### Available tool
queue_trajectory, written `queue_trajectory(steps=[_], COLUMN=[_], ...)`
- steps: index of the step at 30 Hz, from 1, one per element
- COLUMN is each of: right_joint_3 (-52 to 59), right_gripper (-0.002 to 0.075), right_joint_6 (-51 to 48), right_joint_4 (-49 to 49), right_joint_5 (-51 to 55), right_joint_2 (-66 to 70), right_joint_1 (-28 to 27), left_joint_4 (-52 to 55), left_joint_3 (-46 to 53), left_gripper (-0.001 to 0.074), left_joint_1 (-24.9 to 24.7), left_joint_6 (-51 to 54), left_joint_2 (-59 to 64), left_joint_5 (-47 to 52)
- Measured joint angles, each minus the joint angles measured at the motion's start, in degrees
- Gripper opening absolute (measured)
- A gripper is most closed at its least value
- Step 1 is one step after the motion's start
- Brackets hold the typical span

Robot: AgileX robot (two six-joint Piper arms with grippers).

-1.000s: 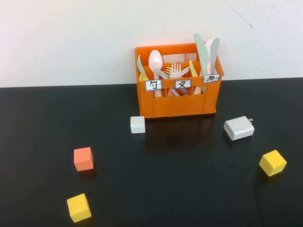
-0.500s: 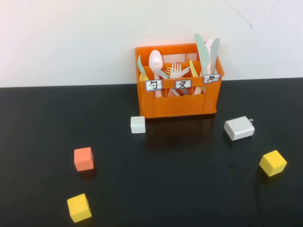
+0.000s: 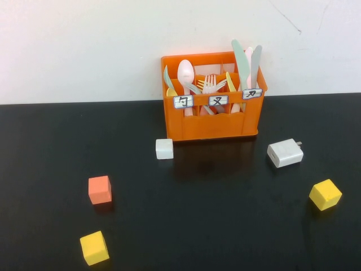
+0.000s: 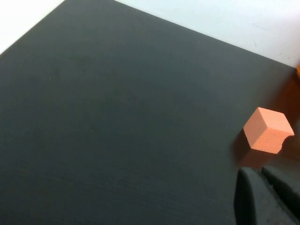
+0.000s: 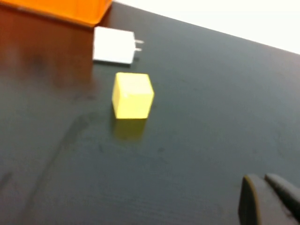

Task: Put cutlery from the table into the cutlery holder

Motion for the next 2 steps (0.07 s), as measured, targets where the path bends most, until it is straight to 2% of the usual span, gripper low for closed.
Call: queue_trajectory(steps=[2], right_joint_3=[0.0], right_gripper=[-0.0002], right_joint_6=[5.73], right_joint_4=[-2.24], right_joint_5=[-0.1], right_joint_2=[0.0], right_joint_1=[0.0], left_joint_4=[0.0], left_joint_3=[-0.08], left_gripper=[-0.0001], left_joint_1=[0.0], left_joint_6=[0.19], left_joint_2=[0.0], left_joint_5=[0.0])
